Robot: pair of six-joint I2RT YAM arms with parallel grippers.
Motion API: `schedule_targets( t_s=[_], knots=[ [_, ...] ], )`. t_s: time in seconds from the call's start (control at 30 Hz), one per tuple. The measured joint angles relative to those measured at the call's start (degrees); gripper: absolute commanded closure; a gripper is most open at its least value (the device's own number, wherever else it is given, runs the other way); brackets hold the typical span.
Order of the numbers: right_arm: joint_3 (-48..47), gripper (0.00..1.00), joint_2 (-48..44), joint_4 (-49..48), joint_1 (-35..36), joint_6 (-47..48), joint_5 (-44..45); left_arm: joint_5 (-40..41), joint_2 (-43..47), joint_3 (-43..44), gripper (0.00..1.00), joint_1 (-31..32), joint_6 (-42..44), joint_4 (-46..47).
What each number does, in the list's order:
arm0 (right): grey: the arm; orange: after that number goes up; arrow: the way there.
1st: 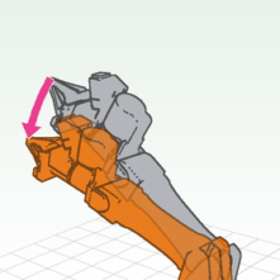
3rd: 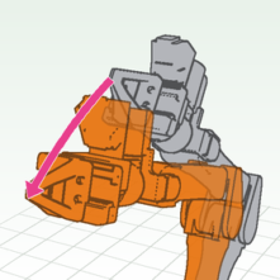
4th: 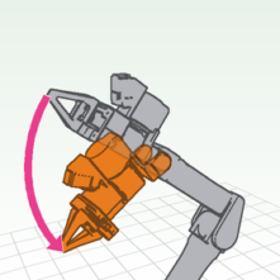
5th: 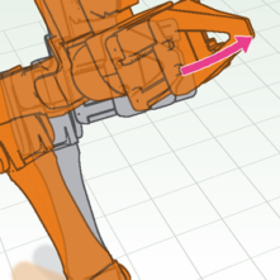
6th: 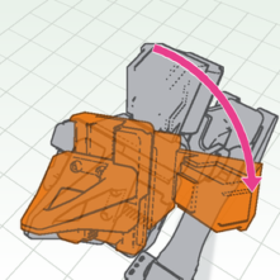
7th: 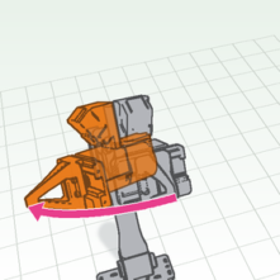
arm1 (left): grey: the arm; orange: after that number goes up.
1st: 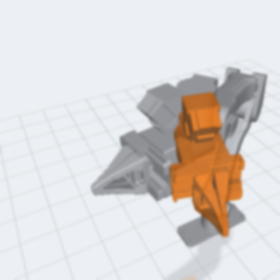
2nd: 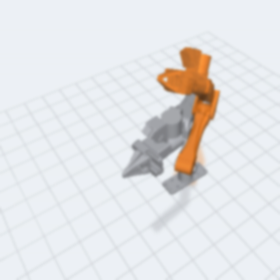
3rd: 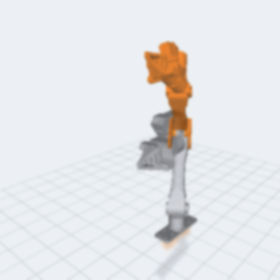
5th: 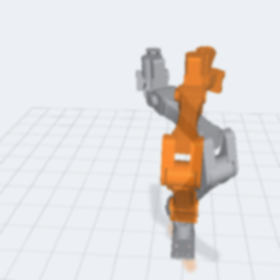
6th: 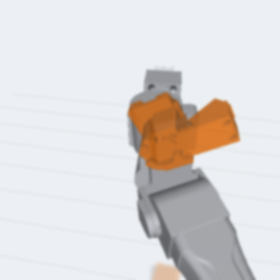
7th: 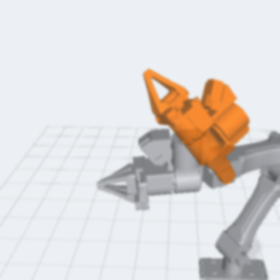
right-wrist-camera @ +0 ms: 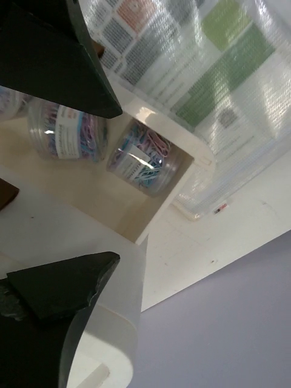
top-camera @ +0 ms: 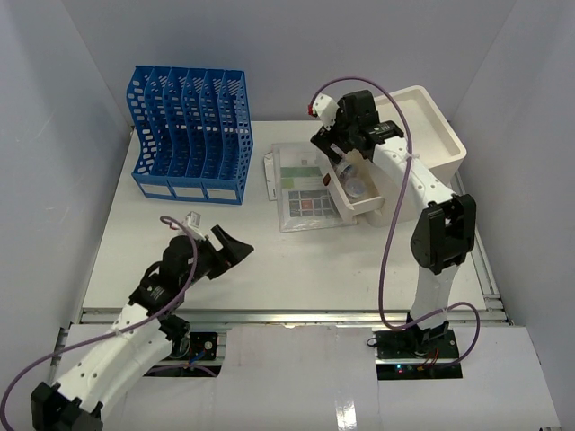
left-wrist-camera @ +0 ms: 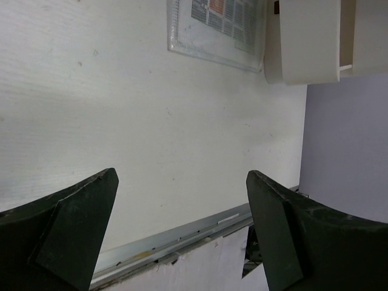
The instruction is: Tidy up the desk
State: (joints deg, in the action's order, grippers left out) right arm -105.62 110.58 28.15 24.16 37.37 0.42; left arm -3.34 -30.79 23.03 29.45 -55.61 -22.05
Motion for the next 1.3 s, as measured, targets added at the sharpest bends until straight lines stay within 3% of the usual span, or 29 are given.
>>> schedule_targets(
  t_s=[0.13,0.2,0.43,0.63,0.8,0.83,0.93,1.03,1.3],
  knots=[
    [2.2,0.32,-6.0,3.1,-0.5,-0.8,-9.1,-3.8,-15.7,1.7,0.18,0.0,2.0,12.3],
    [3.9,0.36,-10.0,3.5,-0.5,-2.6,-11.6,-5.8,-26.2,4.9,0.25,0.1,3.1,18.4],
    [8.5,0.32,-22.4,0.4,-1.3,-12.4,-6.8,-9.7,-58.1,25.2,0.32,1.9,7.7,34.0],
    [14.4,0.31,-26.8,-2.5,-5.3,-18.4,0.7,-11.7,-75.7,40.2,0.33,3.0,11.2,39.9],
    [18.9,0.36,-24.1,-2.2,-9.0,-21.0,-0.5,-13.3,-84.7,50.0,0.33,3.8,12.4,39.9],
    [19.5,0.40,-23.5,-2.1,-9.5,-21.4,-0.9,-13.6,-86.0,51.7,0.33,4.0,12.6,39.8],
    [20.3,0.64,-22.4,-3.3,-10.5,-21.9,-2.1,-14.6,-89.2,56.3,0.33,4.6,13.2,38.9],
    [20.3,0.78,-22.4,-3.7,-11.7,-22.0,-4.5,-15.8,-91.5,60.0,0.33,4.5,13.6,37.3],
    [20.1,0.85,-21.5,-4.8,-14.8,-23.3,-8.9,-18.8,-102.5,77.2,0.33,6.3,14.1,34.0]
  ],
)
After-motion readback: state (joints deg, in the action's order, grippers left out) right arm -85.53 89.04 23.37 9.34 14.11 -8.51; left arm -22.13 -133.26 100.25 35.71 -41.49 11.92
